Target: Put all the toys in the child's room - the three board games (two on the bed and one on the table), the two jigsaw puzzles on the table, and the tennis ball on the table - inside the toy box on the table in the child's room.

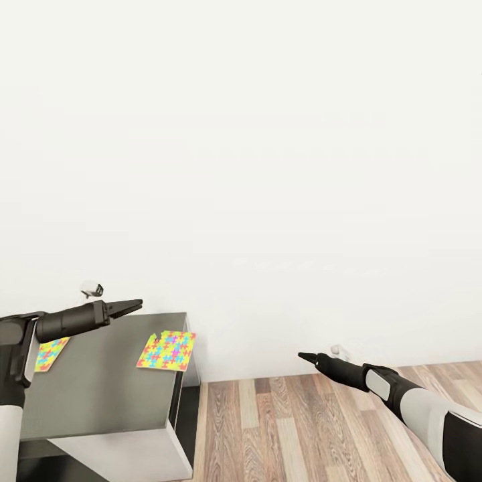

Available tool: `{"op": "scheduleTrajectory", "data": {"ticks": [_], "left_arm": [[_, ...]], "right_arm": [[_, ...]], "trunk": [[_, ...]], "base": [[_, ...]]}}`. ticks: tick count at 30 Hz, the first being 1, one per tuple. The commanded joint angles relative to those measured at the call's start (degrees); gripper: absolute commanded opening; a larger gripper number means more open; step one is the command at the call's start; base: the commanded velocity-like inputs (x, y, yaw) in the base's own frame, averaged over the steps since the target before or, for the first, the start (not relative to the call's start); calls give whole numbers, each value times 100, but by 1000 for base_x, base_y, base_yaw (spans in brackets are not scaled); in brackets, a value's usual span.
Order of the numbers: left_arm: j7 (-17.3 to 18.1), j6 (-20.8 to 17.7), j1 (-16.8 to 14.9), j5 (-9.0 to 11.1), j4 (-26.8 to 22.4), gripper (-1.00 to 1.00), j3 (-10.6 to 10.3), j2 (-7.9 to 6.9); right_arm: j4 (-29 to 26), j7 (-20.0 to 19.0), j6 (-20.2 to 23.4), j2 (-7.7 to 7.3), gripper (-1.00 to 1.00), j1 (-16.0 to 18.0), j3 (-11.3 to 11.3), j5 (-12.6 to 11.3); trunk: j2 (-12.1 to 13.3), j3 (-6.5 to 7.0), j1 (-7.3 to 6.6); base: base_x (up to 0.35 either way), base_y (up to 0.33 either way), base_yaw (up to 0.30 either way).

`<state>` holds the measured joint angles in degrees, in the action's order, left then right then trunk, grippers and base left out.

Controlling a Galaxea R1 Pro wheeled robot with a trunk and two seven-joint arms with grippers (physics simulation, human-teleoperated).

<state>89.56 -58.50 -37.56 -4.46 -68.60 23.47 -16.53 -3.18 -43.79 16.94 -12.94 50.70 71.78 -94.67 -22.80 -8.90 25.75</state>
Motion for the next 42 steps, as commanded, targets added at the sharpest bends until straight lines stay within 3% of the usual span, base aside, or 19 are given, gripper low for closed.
{"op": "scheduleTrajectory", "data": {"ticks": [1, 14, 29, 42], "left_arm": [[44, -59, -4, -43, -4, 100, 5, 3], [44, -56, 2, -29, -4, 100, 7, 7], [44, -56, 3, -29, 4, 100, 8, 10], [44, -56, 3, -29, 8, 100, 8, 10]], "right_arm": [[-5, -6, 47, 1, 100, 5, 33, -61], [0, 20, 108, 215, 100, 8, 41, -56], [2, 116, 206, 255, 100, 10, 20, -82], [-1, 210, 389, 267, 100, 12, -369, -87]], "trunk": [[-12, -10, 4], [-12, -3, 4], [-12, -2, 4], [-12, -2, 4]], "base": [[0, 0, 0], [0, 0, 0], [0, 0, 0], [0, 0, 0]]}}
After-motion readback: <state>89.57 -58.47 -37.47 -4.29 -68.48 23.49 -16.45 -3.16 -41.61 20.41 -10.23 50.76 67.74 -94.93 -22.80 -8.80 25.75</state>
